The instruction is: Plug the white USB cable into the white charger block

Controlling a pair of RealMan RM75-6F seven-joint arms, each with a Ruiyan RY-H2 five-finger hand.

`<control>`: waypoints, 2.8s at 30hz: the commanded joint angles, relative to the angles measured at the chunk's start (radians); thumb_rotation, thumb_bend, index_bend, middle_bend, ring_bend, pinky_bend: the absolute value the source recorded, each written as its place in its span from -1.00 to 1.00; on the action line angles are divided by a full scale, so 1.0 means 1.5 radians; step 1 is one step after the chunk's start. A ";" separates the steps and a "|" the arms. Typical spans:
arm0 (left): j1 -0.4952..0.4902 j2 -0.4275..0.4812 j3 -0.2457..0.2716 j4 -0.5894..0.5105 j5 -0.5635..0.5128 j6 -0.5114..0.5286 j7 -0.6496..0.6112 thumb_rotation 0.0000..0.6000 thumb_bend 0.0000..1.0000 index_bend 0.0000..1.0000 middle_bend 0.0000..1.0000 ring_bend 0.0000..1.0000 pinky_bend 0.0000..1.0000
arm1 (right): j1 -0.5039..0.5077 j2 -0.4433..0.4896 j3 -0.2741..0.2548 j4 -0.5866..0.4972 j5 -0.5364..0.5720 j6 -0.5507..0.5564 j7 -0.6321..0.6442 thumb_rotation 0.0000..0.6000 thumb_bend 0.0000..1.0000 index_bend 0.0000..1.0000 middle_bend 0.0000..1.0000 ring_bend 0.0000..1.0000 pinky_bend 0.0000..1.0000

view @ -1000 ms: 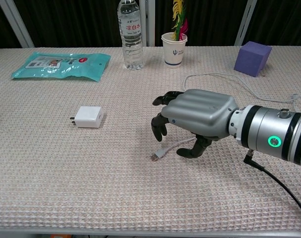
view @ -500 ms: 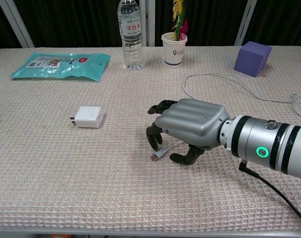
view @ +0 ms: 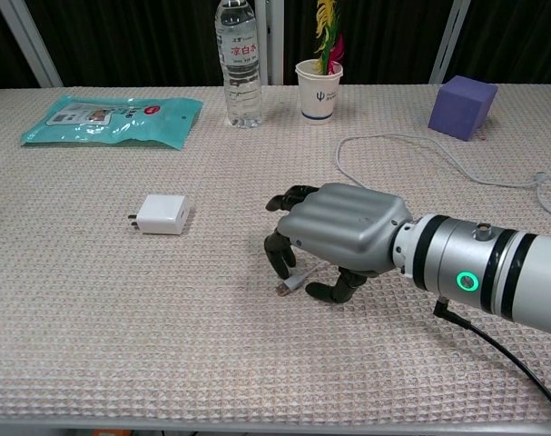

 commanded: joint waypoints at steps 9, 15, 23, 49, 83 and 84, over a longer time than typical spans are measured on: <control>0.000 -0.008 0.000 0.019 0.002 0.000 -0.015 1.00 -0.68 -0.61 -0.68 -1.00 -1.00 | -0.001 -0.011 -0.008 -0.002 0.008 0.023 -0.016 1.00 -0.33 -0.02 -0.20 -0.89 -1.00; -0.001 -0.009 0.000 0.023 0.004 0.001 -0.017 1.00 -0.68 -0.62 -0.68 -1.00 -1.00 | -0.008 -0.012 -0.009 -0.008 -0.004 0.049 -0.009 1.00 -0.31 0.04 -0.14 -0.83 -1.00; -0.020 0.002 -0.009 0.008 0.013 -0.013 0.003 1.00 -0.68 -0.62 -0.68 -1.00 -1.00 | -0.036 0.004 -0.008 -0.009 -0.060 0.118 0.037 1.00 -0.27 0.13 -0.02 -0.71 -1.00; -0.360 -0.192 -0.099 0.038 -0.139 -0.398 0.123 1.00 -0.63 -0.54 -0.62 -1.00 -1.00 | -0.132 0.190 0.090 -0.107 -0.085 0.291 0.158 1.00 -0.26 0.18 0.03 -0.63 -1.00; -0.414 -0.329 -0.078 0.093 -0.363 -0.335 0.270 1.00 -0.48 -0.35 -0.44 -0.87 -1.00 | -0.149 0.196 0.085 -0.084 -0.085 0.271 0.202 1.00 -0.23 0.18 0.02 -0.63 -1.00; -0.414 -0.329 -0.078 0.092 -0.365 -0.335 0.269 1.00 -0.48 -0.35 -0.44 -0.87 -1.00 | -0.150 0.196 0.086 -0.084 -0.084 0.270 0.204 1.00 -0.23 0.18 0.02 -0.63 -1.00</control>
